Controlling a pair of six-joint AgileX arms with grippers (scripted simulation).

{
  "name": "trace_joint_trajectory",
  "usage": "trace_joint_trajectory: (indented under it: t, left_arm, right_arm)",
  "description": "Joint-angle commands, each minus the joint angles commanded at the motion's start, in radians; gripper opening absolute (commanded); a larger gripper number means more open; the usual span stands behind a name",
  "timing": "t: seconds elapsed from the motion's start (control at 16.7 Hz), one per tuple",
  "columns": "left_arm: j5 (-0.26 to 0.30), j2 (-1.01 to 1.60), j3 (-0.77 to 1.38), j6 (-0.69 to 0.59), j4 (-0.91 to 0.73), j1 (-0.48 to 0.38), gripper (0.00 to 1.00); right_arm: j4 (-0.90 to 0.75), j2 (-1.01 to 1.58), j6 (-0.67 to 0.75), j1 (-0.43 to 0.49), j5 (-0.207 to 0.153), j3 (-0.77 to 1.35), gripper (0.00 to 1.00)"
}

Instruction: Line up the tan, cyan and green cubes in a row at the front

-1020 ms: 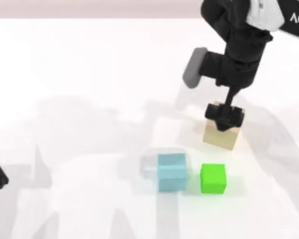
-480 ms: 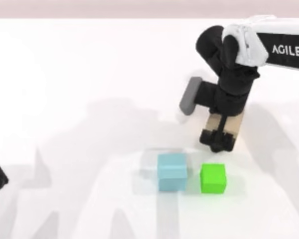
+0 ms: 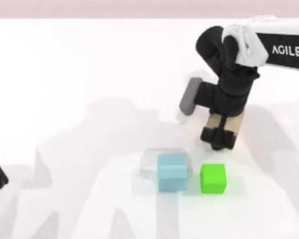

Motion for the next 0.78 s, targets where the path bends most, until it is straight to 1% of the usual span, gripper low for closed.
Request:
trace_joint_trajectory:
  t: [0.42,0.48,0.78]
  left_arm:
    - [0.0,0.0,0.0,0.0,0.0,0.0,1.0]
    - [0.0,0.0,0.0,0.0,0.0,0.0,1.0]
    - [0.0,0.0,0.0,0.0,0.0,0.0,1.0]
  right_arm:
    - [0.0,0.0,0.0,0.0,0.0,0.0,0.02]
    - [0.0,0.0,0.0,0.0,0.0,0.0,0.0]
    - [0.0,0.0,0.0,0.0,0.0,0.0,0.0]
